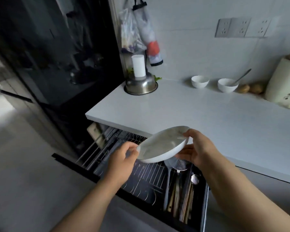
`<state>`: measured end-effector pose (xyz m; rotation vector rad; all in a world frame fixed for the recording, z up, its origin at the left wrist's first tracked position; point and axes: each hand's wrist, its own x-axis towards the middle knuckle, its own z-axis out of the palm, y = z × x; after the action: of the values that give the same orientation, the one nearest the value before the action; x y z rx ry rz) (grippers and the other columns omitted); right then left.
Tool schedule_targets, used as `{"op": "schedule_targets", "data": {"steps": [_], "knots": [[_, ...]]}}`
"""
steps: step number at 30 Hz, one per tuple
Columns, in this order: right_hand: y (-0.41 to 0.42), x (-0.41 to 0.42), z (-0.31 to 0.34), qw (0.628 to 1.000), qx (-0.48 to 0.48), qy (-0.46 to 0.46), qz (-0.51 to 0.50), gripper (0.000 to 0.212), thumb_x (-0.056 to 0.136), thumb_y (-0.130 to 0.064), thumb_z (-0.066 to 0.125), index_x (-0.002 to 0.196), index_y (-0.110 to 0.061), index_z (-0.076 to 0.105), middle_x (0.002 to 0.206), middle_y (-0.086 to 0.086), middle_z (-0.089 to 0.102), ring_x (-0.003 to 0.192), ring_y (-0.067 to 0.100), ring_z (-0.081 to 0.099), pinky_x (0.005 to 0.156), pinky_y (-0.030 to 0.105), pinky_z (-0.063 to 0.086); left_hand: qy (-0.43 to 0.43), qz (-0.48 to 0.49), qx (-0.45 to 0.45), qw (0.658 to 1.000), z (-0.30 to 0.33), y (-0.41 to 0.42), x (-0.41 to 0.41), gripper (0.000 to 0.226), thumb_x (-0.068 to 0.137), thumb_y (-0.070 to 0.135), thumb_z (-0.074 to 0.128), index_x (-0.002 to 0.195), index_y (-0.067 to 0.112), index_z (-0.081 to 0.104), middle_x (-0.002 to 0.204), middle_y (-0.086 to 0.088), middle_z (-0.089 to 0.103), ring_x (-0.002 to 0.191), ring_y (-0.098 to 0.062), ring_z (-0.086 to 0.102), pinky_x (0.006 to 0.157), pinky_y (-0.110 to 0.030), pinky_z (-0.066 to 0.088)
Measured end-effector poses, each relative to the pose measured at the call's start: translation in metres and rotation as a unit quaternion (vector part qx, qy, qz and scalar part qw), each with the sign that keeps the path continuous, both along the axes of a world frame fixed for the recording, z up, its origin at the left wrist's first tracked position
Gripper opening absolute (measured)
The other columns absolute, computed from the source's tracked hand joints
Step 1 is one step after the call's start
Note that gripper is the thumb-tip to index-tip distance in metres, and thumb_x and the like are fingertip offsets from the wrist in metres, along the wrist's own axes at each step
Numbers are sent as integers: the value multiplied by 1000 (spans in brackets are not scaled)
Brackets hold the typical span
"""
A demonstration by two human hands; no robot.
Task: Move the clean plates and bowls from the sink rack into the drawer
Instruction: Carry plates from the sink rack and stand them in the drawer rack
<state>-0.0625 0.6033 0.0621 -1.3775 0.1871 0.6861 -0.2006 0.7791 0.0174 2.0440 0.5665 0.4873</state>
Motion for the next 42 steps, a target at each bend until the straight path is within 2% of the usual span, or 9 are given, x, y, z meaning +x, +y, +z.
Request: {"op": "schedule_targets", "data": {"steps": [2, 10, 17, 22, 27, 33, 36, 39, 42], "knots": [[20, 4, -10, 1000, -3, 5, 23, 26, 88, -14, 47, 112, -6, 53, 76, 22, 56, 64, 35, 58, 63, 42, 55, 24, 54, 24, 998, -12, 21, 0, 5, 93, 26, 59, 93, 26, 64, 90, 12, 68, 89, -9, 62, 74, -23, 45], [102, 27, -46, 991, -35, 68, 113, 13, 90, -13, 47, 98, -5, 51, 77, 18, 51, 67, 33, 55, 65, 44, 53, 129, 196, 45, 971, -39, 97, 2, 26, 95, 29, 55, 114, 12, 61, 103, -2, 66, 98, -20, 60, 80, -26, 41], [159, 22, -86, 974, -84, 143, 155, 8, 93, -14, 46, 95, -6, 47, 81, 23, 55, 67, 36, 59, 76, 51, 55, 185, 227, 39, 955, -69, 151, -14, 38, 95, 27, 56, 126, 4, 55, 118, -12, 62, 109, -27, 59, 89, -30, 43], [216, 17, -123, 977, -100, 111, 153, 26, 94, -12, 44, 120, -12, 43, 97, 26, 57, 71, 36, 61, 58, 44, 55, 261, 192, 57, 944, -91, 205, -23, 49, 96, 36, 52, 132, 4, 49, 129, -17, 57, 118, -31, 52, 99, -40, 44], [288, 11, -161, 979, -139, 49, 140, 43, 92, -15, 48, 133, -23, 42, 99, 19, 63, 72, 34, 67, 57, 42, 57, 322, 122, 106, 933, -112, 264, -32, 51, 97, 39, 48, 136, 6, 46, 128, -20, 56, 122, -33, 46, 101, -38, 39], [351, 16, -182, 975, -177, 16, 132, 54, 95, -15, 51, 143, -30, 32, 97, 14, 61, 76, 32, 66, 71, 50, 58, 348, 36, 133, 927, -133, 314, -43, 51, 96, 44, 42, 135, 11, 45, 129, -13, 57, 121, -30, 46, 101, -38, 39], [373, 20, -199, 967, -213, -3, 138, 59, 93, -14, 54, 145, -29, 30, 103, 15, 59, 71, 29, 66, 69, 49, 59, 374, -10, 160, 913, -144, 329, -48, 63, 87, 53, 30, 129, 10, 48, 124, -13, 62, 115, -32, 53, 101, -38, 37], [393, 30, -209, 958, -245, -22, 149, 56, 93, -15, 54, 144, -26, 31, 95, 12, 59, 76, 30, 66, 71, 47, 59, 368, -37, 176, 912, -155, 344, -45, 48, 97, 43, 39, 129, 8, 48, 123, -14, 63, 114, -32, 55, 101, -37, 38], [411, 44, -223, 942, -287, -44, 166, 56, 93, -20, 56, 143, -21, 32, 109, 16, 61, 76, 29, 66, 64, 41, 60, 368, -48, 187, 909, -163, 352, -41, 46, 99, 40, 39, 133, 10, 45, 123, -12, 61, 112, -30, 57, 95, -38, 45]]}}
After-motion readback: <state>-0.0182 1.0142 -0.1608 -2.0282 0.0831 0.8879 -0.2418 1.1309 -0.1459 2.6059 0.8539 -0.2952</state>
